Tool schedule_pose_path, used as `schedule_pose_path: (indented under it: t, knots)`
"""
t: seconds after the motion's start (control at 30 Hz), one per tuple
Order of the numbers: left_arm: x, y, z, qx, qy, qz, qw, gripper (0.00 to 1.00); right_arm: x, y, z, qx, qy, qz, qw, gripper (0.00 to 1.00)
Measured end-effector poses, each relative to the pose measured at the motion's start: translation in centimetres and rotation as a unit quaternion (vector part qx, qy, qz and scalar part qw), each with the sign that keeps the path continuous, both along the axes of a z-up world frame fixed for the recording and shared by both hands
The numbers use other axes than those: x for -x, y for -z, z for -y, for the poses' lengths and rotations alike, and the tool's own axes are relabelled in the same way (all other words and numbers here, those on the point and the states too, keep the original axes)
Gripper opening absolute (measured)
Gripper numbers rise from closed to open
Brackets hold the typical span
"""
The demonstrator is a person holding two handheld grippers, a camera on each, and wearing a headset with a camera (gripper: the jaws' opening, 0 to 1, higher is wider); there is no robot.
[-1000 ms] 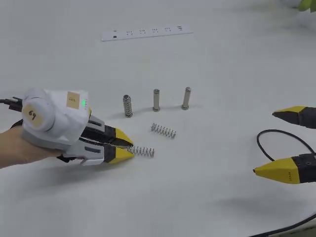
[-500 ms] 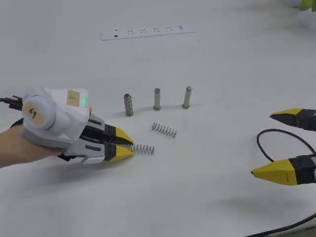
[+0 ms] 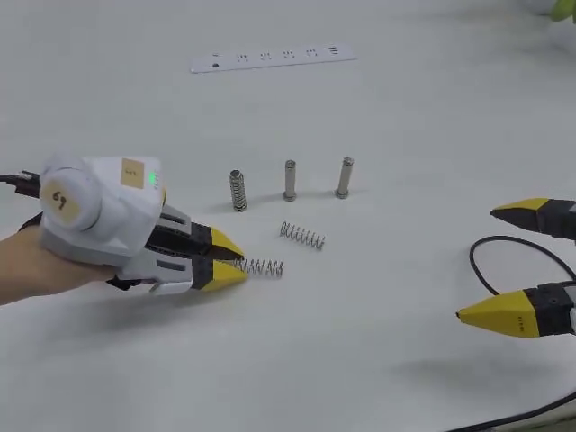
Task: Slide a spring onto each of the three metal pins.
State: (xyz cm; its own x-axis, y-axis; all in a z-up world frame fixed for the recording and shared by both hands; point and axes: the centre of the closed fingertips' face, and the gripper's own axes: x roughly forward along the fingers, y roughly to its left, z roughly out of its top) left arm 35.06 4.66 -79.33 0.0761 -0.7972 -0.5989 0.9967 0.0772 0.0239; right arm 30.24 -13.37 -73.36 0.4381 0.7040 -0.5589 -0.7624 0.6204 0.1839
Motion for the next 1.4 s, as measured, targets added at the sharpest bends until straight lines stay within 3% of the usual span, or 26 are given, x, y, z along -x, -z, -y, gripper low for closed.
schedule_pose_path:
  t: [0.23,0.27,0.3,0.57,0.6,0.63,0.83,1.07,1.3,1.4]
  knots:
    - [0.0,-0.6,0.1,0.011,-0.012,-0.004,0.9998,0.03,-0.1,-0.1,-0.1,0.0,-0.001,0.002,1.0,0.89]
    - [-0.1,-1.0,0.2,0.017,-0.015,0.003,0.9997,0.03,-0.1,-0.1,-0.2,0.0,-0.002,0.002,1.0,0.89]
    - [0.0,-1.1,0.2,0.019,-0.018,-0.002,0.9997,0.03,-0.1,-0.2,-0.2,-0.001,-0.003,0.003,1.0,0.89]
    - [0.0,-2.8,0.7,0.047,-0.035,0.006,0.9983,0.03,-0.7,-0.8,-0.6,0.001,-0.013,0.009,0.9999,0.88]
    - [0.1,-3.1,0.8,0.055,-0.04,0.0,0.9977,0.03,-0.8,-0.9,-0.7,0.004,-0.015,0.012,0.9998,0.87]
    - [0.0,-3.3,0.9,0.058,-0.042,0.007,0.9974,0.03,-0.8,-1.0,-0.8,0.003,-0.017,0.013,0.9998,0.87]
    - [0.3,-4.4,1.0,0.076,-0.055,0.01,0.9955,0.03,-1.3,-1.8,-1.6,0.006,-0.034,0.019,0.9992,0.86]
    - [0.8,-5.7,1.1,0.105,-0.079,0.015,0.9912,0.03,-1.8,-2.8,-3.0,0.008,-0.062,0.029,0.9976,0.85]
    - [1.4,-6.2,0.8,0.121,-0.099,0.014,0.9875,0.03,-2.2,-3.3,-4.2,0.015,-0.092,0.034,0.9951,0.83]
    - [1.4,-6.6,0.6,0.137,-0.116,0.011,0.9837,0.02,-2.2,-3.4,-4.9,0.018,-0.109,0.037,0.9931,0.81]
